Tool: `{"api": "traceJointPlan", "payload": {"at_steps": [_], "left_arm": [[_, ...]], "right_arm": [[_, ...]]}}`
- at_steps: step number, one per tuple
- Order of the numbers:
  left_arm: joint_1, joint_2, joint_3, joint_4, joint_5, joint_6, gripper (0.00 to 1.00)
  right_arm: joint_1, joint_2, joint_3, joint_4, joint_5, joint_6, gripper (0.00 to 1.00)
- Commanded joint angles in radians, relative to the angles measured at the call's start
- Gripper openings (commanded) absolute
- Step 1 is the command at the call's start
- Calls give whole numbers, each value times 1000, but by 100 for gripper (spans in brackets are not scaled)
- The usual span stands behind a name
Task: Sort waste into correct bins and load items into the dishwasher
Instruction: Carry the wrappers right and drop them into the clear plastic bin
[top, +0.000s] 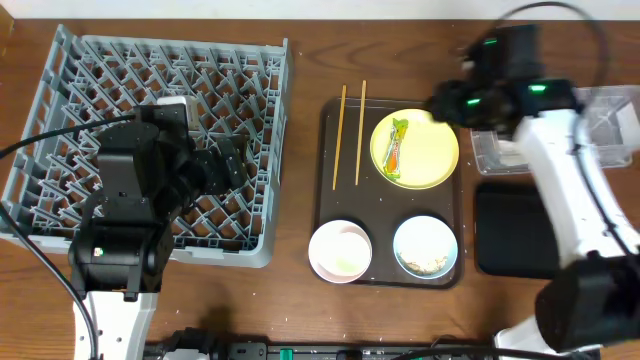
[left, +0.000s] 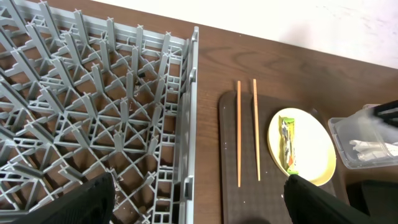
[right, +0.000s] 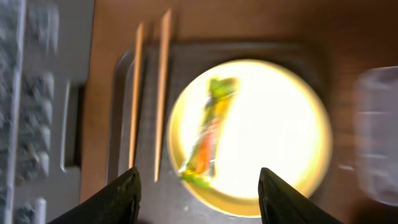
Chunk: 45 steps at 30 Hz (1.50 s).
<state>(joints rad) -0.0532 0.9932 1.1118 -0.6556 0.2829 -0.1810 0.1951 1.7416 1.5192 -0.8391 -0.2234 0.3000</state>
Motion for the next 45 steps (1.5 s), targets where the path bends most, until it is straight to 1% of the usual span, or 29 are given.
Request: {"api": "traceJointPlan", "payload": {"at_steps": [1,3,5,8,11,14,15,18,23,25,27,30,32,34,37,41,43,45], "left_arm": [[5,1,22,-3,5,3,88],[5,1,22,-3,5,3,88],[5,1,22,-3,5,3,89],[5,1,22,-3,5,3,88],[5,1,22,-3,5,3,89],[5,1,22,-3,5,3,89],[5,1,22,-3,5,3,88],[5,1,22,-3,5,3,88],[5,1,22,-3,5,3,88],[5,1,22,-3,5,3,88],[5,1,22,-3,5,3,88],[5,1,22,-3,5,3,89],[5,1,22,-3,5,3,88],[5,1,22,-3,5,3,88],[5,1,22,-4,5,3,88],[5,3,22,-39,5,3,88],[5,4,22,-39,5,3,88],[5,5,22,-45,5,3,88]], "right_arm": [[95,82,-27,18,164,14,58],[143,142,-27,45,261,77,58],[168,200,-27,77,316,134,58],[185,291,-27,133,315,173,55],[184,364,-27,150,316,224,48],[174,393,-27,151,316,246,43],[171,393,-27,151,316,245,38],[152,366,-22,135,312,246,1],[79,238,-12,107,256,246,1],[32,169,-12,102,245,276,1],[-27,102,-12,98,253,332,1],[-134,29,-12,72,331,487,1],[-192,18,-12,47,383,574,1],[-241,25,-15,34,392,623,1],[-301,64,-26,34,407,642,1],[-344,133,-26,35,421,650,2],[-360,149,-26,30,397,634,14],[-377,145,-25,27,351,570,23]]}}
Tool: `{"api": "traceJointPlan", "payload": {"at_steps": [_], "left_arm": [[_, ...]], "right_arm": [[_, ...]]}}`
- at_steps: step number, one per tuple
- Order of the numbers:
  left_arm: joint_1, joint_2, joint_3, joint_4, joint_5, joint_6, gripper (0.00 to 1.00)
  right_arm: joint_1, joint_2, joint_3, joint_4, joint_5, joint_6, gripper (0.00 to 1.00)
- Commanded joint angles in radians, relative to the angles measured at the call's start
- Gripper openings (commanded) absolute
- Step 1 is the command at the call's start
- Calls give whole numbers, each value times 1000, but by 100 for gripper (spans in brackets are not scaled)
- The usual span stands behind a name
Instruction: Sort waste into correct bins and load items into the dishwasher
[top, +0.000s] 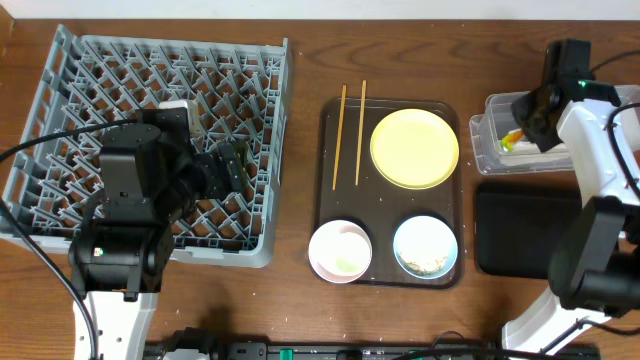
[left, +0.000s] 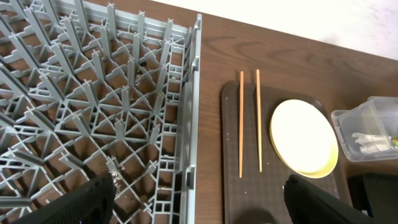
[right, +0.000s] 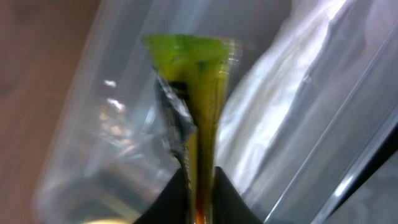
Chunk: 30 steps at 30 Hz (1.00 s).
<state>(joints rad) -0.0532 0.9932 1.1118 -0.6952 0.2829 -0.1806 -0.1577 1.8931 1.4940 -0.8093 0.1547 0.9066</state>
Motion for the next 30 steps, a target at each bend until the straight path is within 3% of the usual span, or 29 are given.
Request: {"api": "traceJointPlan", "payload": {"at_steps": [1,3,12,15,18,24,30], "left_arm": [[5,5,22,-11,5,3,88],[5,5,22,-19,5,3,88],[5,5,22,-5,-11,3,88],[5,5,22,13,-11,3,88],[5,5,22,34,-14,3,89],[5,3,22,48,-66,3,88],[5,5,22,7,-146,-13,88]], "right_arm": [[-34,-17,2,-3,-50,-72,29],[-51,-46,3,-3,-100,-128,36],[-66,-300,3,-60,-343,-421,36],[-26,-373,3,-100,-489,-576,41],[44,-411,3,-179,-606,-713,48],[296,-396,-14,-368,-630,-878,49],[557,-354,-82,-362,-501,-899,49]]}}
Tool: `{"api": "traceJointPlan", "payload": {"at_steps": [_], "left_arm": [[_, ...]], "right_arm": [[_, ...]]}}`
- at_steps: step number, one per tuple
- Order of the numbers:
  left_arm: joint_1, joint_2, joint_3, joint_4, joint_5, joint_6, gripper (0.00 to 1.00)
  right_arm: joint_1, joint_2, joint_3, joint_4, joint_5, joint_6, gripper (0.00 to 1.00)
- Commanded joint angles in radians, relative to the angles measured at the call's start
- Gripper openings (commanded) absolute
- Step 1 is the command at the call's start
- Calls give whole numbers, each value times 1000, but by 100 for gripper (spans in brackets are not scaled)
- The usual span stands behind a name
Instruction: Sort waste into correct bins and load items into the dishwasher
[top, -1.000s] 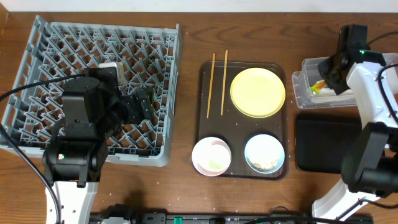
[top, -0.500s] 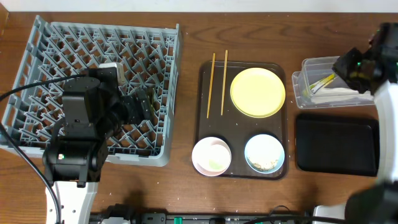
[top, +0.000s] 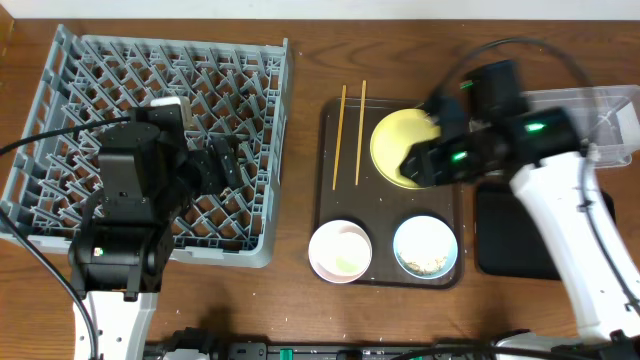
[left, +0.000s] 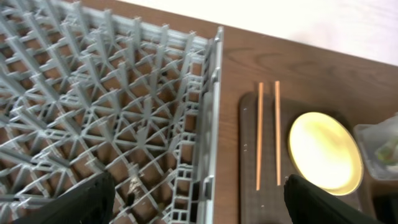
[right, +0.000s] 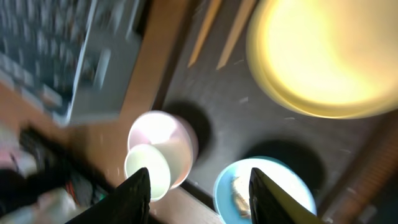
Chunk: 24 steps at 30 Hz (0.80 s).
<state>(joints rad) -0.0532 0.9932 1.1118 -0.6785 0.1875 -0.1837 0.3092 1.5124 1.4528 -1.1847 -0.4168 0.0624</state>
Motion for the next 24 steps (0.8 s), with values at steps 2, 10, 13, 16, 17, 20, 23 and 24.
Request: {"api": "traceJointPlan", "payload": {"at_steps": [2,10,13,16,17,20,23,24], "left_arm": [[5,5,22,-26,-50,-38,88],[5,5,22,-100,-50,-39,89],[5,10,21,-106,-50,-39,88],[5,26,20,-103,-50,-39,88],[5,33,20,-103,-50,-39,88],[5,48,20,-111,-42,-40,88],[5,53,20,-118,-42,-39,88],[5,53,20,-117,-42,-40,89]], "right_arm": [[167,51,-89,58,143,-26,49],[327,180,-273,200,185,4,36],[358,212,-287,216,180,4,31],[373,225,-287,233,183,12,22],[373,225,-287,237,186,18,16],[369,225,-287,235,209,45,17],[349,221,-285,225,230,46,38],[341,217,-282,224,230,46,40]]}}
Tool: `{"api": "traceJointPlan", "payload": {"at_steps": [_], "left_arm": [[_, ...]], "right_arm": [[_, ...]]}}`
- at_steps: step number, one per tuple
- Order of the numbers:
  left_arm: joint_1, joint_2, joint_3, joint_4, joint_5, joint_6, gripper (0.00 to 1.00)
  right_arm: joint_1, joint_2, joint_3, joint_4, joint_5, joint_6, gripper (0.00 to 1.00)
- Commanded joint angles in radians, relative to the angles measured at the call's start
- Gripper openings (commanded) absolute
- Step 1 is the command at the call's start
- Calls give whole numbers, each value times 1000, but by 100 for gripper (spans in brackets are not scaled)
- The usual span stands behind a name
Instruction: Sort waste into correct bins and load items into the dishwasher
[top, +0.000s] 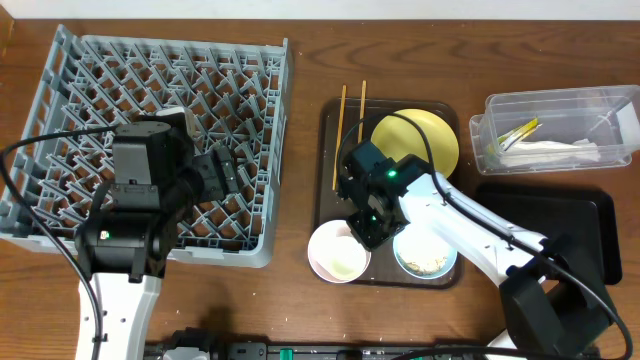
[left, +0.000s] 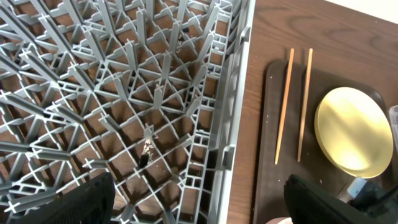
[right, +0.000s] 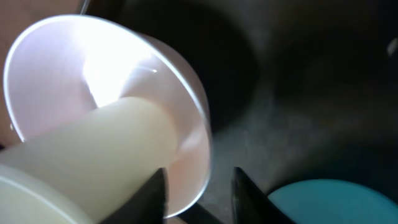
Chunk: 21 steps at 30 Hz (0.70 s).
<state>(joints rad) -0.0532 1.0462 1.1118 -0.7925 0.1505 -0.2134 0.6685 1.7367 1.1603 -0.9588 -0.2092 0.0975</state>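
A pink bowl (top: 335, 252) (right: 124, 74) with a cream cup (right: 93, 162) inside stands at the front left of the dark tray (top: 328, 210). My right gripper (top: 372, 235) (right: 198, 199) is low at the bowl's right side, open, with the rim between its fingers. Beside it is a blue bowl (top: 428, 255) holding food scraps. A bare yellow plate (top: 430, 140) and two chopsticks (top: 343, 130) lie at the tray's back. My left gripper (top: 225, 170) (left: 200, 208) hangs open over the right part of the grey dish rack (top: 100, 80), holding nothing.
A clear bin (top: 560, 130) at the back right holds a green wrapper (top: 520, 132) and white paper. In front of it lies a black bin (top: 560, 230). The rack fills the table's left half.
My right gripper was open above the tray near the yellow plate; now it is down at the pink bowl with the rim between its fingers. The left gripper has shifted slightly over the rack.
The green wrapper lay on the yellow plate with my right gripper open above it. Then that gripper held the wrapper over the clear bin. Then the wrapper lay in the bin and the gripper was open over the tray. Now it straddles the pink bowl's rim.
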Motion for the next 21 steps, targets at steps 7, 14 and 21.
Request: {"api": "traceJointPlan", "payload": {"at_steps": [7,14,21], "left_arm": [[5,-2,20,7,-5,-10,89],[5,-2,20,8,-5,-10,89],[5,-2,20,8,-5,-10,89]], "right_arm": [[-79,-114,58,-21,-50,-93,40],[-24,-148,38,-121,-169,-249,52],[45,-108,-55,-15,75,-17,40]]}}
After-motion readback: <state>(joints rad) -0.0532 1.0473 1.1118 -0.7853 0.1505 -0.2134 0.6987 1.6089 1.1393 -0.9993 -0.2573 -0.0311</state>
